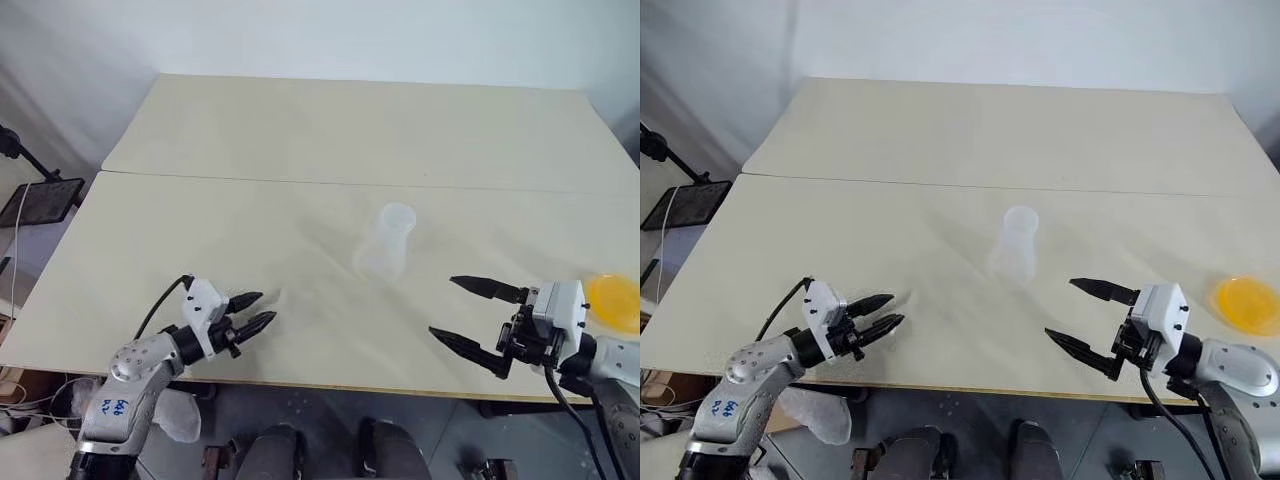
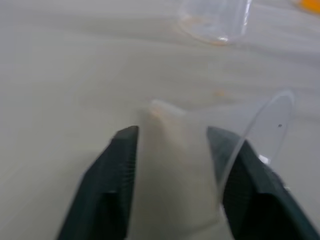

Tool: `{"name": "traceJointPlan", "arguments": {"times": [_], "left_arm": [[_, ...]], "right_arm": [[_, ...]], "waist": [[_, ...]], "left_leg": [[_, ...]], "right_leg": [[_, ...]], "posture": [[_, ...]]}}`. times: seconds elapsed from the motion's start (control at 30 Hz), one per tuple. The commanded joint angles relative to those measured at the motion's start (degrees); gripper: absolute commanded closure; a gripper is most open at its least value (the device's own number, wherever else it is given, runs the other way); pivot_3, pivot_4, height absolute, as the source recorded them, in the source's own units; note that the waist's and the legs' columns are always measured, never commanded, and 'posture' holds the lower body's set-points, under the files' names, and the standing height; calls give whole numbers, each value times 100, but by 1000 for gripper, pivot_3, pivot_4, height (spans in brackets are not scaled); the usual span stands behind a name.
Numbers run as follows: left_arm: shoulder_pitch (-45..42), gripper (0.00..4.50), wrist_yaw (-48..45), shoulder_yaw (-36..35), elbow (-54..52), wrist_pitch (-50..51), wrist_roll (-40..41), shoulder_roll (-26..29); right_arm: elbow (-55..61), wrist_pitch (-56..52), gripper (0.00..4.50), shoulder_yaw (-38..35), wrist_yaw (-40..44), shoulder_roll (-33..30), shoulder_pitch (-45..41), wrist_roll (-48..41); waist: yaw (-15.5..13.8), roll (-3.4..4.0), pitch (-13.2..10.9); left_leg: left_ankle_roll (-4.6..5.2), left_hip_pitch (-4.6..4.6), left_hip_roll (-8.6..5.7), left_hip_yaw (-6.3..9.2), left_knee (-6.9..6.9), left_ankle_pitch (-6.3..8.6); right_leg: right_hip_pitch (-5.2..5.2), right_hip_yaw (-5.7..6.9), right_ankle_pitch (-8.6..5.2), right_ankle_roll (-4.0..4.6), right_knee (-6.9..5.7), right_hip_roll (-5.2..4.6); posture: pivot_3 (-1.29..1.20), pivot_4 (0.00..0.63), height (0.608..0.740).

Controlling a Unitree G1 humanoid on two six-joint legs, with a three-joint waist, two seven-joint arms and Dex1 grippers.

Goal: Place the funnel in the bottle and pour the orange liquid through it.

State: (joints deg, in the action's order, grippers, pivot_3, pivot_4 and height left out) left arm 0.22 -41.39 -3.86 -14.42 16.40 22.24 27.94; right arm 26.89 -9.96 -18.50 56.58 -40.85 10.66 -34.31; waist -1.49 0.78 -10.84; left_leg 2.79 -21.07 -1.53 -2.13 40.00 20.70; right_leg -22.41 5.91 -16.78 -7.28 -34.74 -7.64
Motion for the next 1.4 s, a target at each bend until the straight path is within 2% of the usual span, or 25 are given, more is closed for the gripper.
{"name": "traceJointPlan", "arguments": {"times": [0.03, 0.1, 0.13, 0.27, 0.33, 0.47, 0.53, 0.7, 0.8, 1.0, 1.2, 1.4], "left_arm": [[-77, 3630, -146, -91, 38, -108, 123, 29], [-121, 4303, -233, -145, 64, -97, 201, 57], [-164, 4447, -292, -185, 96, -70, 252, 89], [-367, 4447, -530, -297, 277, -11, 398, 241], [-775, 4447, -713, -431, 305, 277, 722, 394], [-2027, 4447, -955, -618, 400, 1401, 1547, 786], [-3117, 4447, -966, -557, 647, 2355, 1975, 1029], [-5226, 4447, -1338, 114, 1512, 4187, 2372, 1125], [-6290, 4447, -1777, 825, 2210, 4873, 2165, 1057], [-7838, 4447, -2257, 1858, 3914, 5112, 1385, 468], [-8441, 4447, -2685, 2523, 4889, 4840, 683, -270], [-8679, 4447, -2825, 2607, 5570, 4380, 89, -745]], "right_arm": [[214, 165, 0, -208, -93, 51, 107, 17], [239, 198, 0, -235, -115, 59, 161, 24], [259, 213, 0, -245, -134, 66, 195, 26], [356, 248, 0, -275, -261, 128, 304, 25], [472, 241, 0, -352, -419, 236, 440, 5], [702, 146, 0, -496, -757, 447, 623, -93], [816, 129, 0, -595, -968, 577, 713, -153], [1123, 157, 0, -781, -1470, 946, 938, -212], [1314, 254, 0, -802, -1646, 1151, 1179, -112], [1681, 463, 0, -817, -2026, 1541, 1479, 39], [1962, 679, 0, -722, -2226, 1855, 1874, 254], [2110, 852, 0, -517, -2406, 2118, 2085, 487]], "waist": [[0, 0, 0], [-2, 0, 0], [-1, 0, 0], [-1, 0, 0], [-9, 0, 0], [-24, -3, -1], [-25, -8, -4], [-2, -9, -4], [1, -11, -5], [31, -10, -5], [-36, -13, -7], [12, -13, -8]], "left_leg": [[0, 0, 0, 0, 0, 0], [0, 0, 0, 0, 0, 0], [0, 0, 0, 0, 1, 0], [0, 1, 0, 1, 2, 0], [0, 1, 0, 1, 2, 0], [1, -4, -5, 9, 11, -2], [2, 2, -13, 6, 8, -2], [5, 4, -27, 5, 5, -4], [6, 1, -33, 2, 2, -5], [6, -1, -28, -9, 6, -9], [0, -10, -29, -5, 6, -15], [0, -10, -24, -11, 3, -15]], "right_leg": [[0, 0, 0, 0, 0, 1], [0, 1, 0, 0, -1, 3], [0, 2, 0, 0, -1, 3], [1, 1, 0, 0, -2, 3], [1, 2, 0, 0, -4, 5], [0, 6, 0, 0, -19, 8], [0, 4, 0, -1, -23, 8], [-4, 21, 3, -8, -34, 17], [-6, 25, -1, -18, -33, 20], [-7, 14, -6, -24, -31, 32], [-13, 7, -10, -23, -29, 33], [-18, 4, -12, -23, -29, 37]], "posture": [[0, 150, 740], [0, 150, 740], [0, 150, 740], [0, 150, 740], [0, 150, 740], [0, 150, 740], [0, 150, 740], [0, 150, 740], [0, 150, 740], [0, 150, 740], [0, 150, 740], [0, 150, 740]]}}
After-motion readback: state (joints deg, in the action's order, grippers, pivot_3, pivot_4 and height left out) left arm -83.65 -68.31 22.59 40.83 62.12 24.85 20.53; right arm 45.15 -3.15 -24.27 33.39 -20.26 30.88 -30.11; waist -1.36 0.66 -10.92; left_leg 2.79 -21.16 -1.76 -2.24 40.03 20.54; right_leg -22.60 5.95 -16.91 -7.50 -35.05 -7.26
